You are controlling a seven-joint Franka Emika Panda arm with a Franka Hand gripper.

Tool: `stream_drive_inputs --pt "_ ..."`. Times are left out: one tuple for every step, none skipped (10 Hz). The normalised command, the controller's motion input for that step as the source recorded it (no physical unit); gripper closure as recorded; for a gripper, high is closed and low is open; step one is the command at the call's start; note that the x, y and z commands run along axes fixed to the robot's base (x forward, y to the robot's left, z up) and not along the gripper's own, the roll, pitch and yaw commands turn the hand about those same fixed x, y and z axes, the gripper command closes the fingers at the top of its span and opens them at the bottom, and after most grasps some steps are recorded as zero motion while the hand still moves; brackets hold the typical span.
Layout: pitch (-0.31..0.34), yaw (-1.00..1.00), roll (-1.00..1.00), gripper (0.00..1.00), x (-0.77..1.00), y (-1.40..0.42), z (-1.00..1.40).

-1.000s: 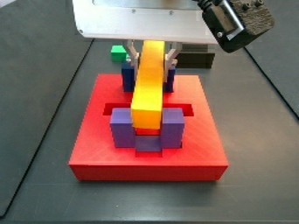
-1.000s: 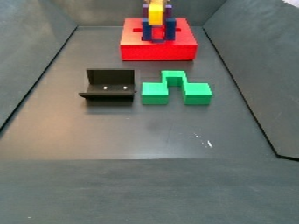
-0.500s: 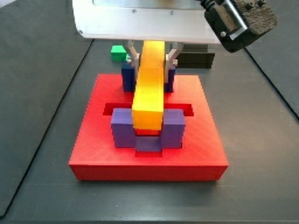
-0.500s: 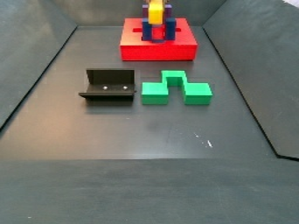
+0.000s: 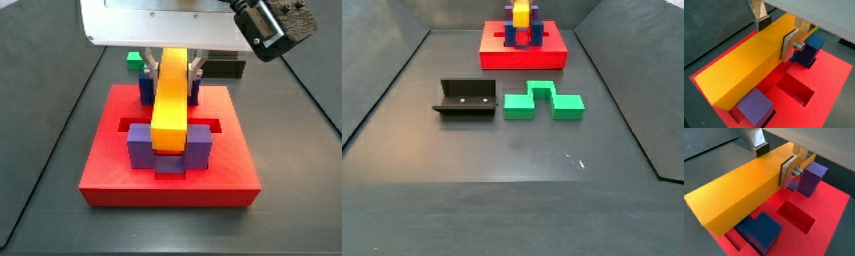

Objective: Pick up the yellow object. Move up. Move to above the board. Insert the yellow object.
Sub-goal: Insert the yellow object.

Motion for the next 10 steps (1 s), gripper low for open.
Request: stream_drive_inputs --pt "0.076 -0.10 0.18 1.00 0.11 -0.23 0.00" --pt "0.037 -0.07 0.11 1.00 0.01 -0.13 -0.01" --pt "0.027 0.00 0.10 1.00 0.00 -0.03 -0.07" --pt "0.034 0.00 0.11 1.00 0.00 0.00 -0.14" --pt "0.046 0.00 0.14 1.00 -0.05 0.00 -0.19" --pt "0.034 0.00 0.14 1.00 -0.09 0.00 -0.24" --pt "0.034 0.00 0.13 1.00 -0.04 0.00 -0.21" --pt "0.034 0.00 0.14 1.00 0.00 0.00 -0.18" --pt "0.061 0.00 0.10 1.00 0.06 0.00 -0.07" --pt "0.059 0.00 0.07 1.00 0.10 0.00 0.00"
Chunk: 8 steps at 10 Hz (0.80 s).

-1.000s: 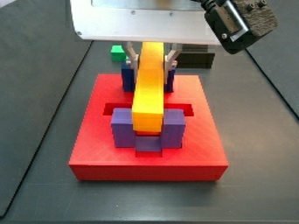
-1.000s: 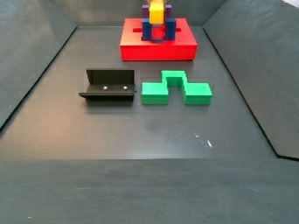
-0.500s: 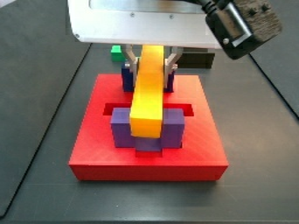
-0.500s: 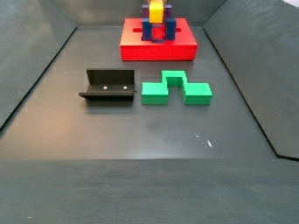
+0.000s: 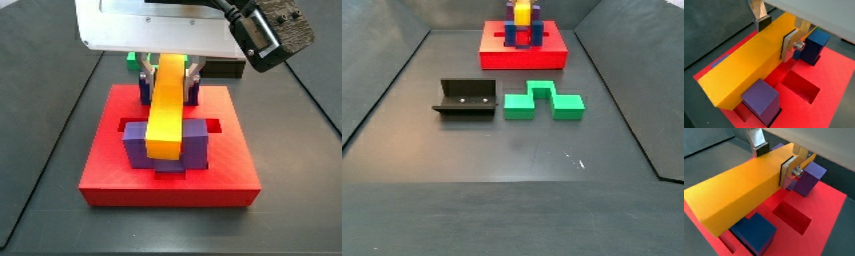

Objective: Pick up the yellow object. Move up. Move to above the board. Insert the yellow object.
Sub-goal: Insert the yellow object.

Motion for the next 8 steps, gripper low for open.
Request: stream_drive_inputs --pt "0.106 0.00 0.07 1.00 0.19 0.00 0.00" --pt "0.130 0.04 0.12 1.00 0.08 0.00 0.00" --pt "0.081 0.19 0.02 1.00 0.09 0.00 0.00" --pt "0.000 0.21 0.00 1.00 0.00 0.03 -0.06" --pt "0.000 0.33 0.00 1.00 0.05 0.05 -0.11" --pt "0.030 0.18 0.03 1.00 0.08 0.00 -0.07" --pt "0.084 -0.15 0.10 1.00 0.02 -0.08 -0.01" --pt "0.104 -0.20 0.10 1.00 0.03 -0.06 -0.01"
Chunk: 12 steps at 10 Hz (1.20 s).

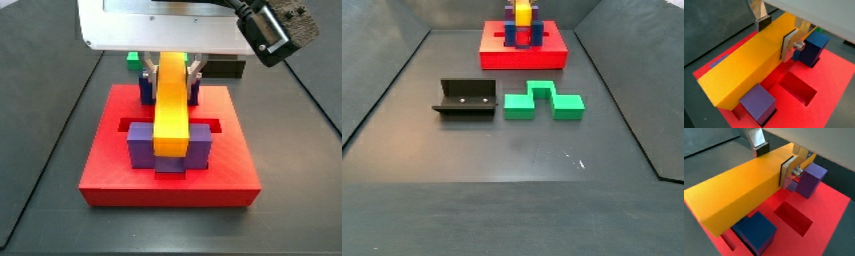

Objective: Pick up the yellow object. Move up. Move to above the board. Insert the yellow object.
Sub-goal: Insert the yellow object.

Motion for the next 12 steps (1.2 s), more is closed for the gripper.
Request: stream_drive_inputs --pt "0.116 -0.21 0.10 1.00 0.04 -0.05 0.00" --pt "0.123 -0.25 0.10 1.00 0.02 -0.03 0.00" --pt "0.126 -0.24 0.10 1.00 0.01 -0.03 0.00" --pt "0.124 -0.25 0.10 1.00 0.00 -0.04 0.00" --pt "0.069 -0.12 0.05 1.00 0.00 -0.02 0.00" --pt "0.040 -0.03 0.05 1.00 0.00 0.00 0.00" --pt "0.090 -0.19 0.07 1.00 0.14 0.00 -0.04" --pt "0.041 -0.07 0.03 1.00 0.00 0.00 -0.03" --pt "0.009 -0.01 0.03 1.00 0.00 0.00 -0.10" --pt "0.000 -0.01 0.03 1.00 0.00 0.00 -0.21" --pt "0.007 0.00 0.08 1.00 -0.03 0.00 -0.28" --pt "0.019 0.00 0.07 1.00 -0.02 0.00 -0.29"
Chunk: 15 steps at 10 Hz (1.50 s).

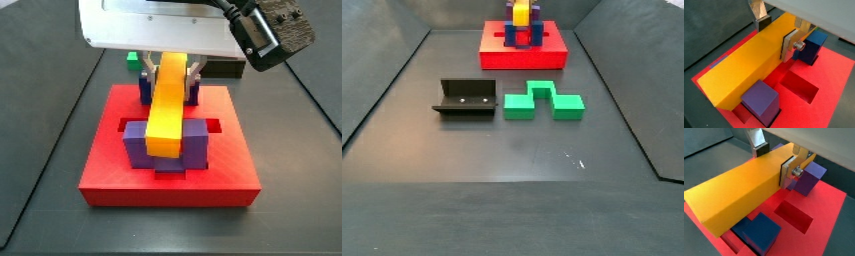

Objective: Pick up the yellow object. Move up. Move to above the board. Insert the yellow object.
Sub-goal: Insert the yellow object.

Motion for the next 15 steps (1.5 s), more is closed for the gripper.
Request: stream_drive_inputs --pt "0.037 0.00 0.10 1.00 0.00 -0.03 -0.27" --pt "0.130 -0.18 0.13 1.00 0.14 -0.01 -0.19" --pt "0.133 -0.24 0.12 1.00 0.11 -0.01 -0.15" --pt "0.126 -0.17 0.11 1.00 0.00 -0.02 -0.06" --pt "0.126 -0.17 0.10 1.00 0.00 -0.01 -0.05" --pt "0.120 -0.16 0.09 1.00 0.00 0.00 -0.03" --pt "0.086 -0.12 0.07 1.00 0.00 -0.01 0.00" --pt "0.130 -0.25 0.05 1.00 0.00 0.00 0.00" --pt "0.206 -0.30 0.09 1.00 0.06 -0.01 0.06" --pt "0.186 -0.28 0.08 1.00 0.05 -0.03 0.07" --pt "0.134 -0.18 0.06 1.00 0.05 -0.01 0.03" --pt "0.050 -0.05 0.05 1.00 0.00 0.00 0.00" --pt "0.000 -0.02 0.04 1.00 0.00 0.00 -0.12" --pt "0.000 0.00 0.05 1.00 0.00 0.00 -0.19" --pt "0.011 -0.01 0.06 1.00 0.00 0.00 -0.25"
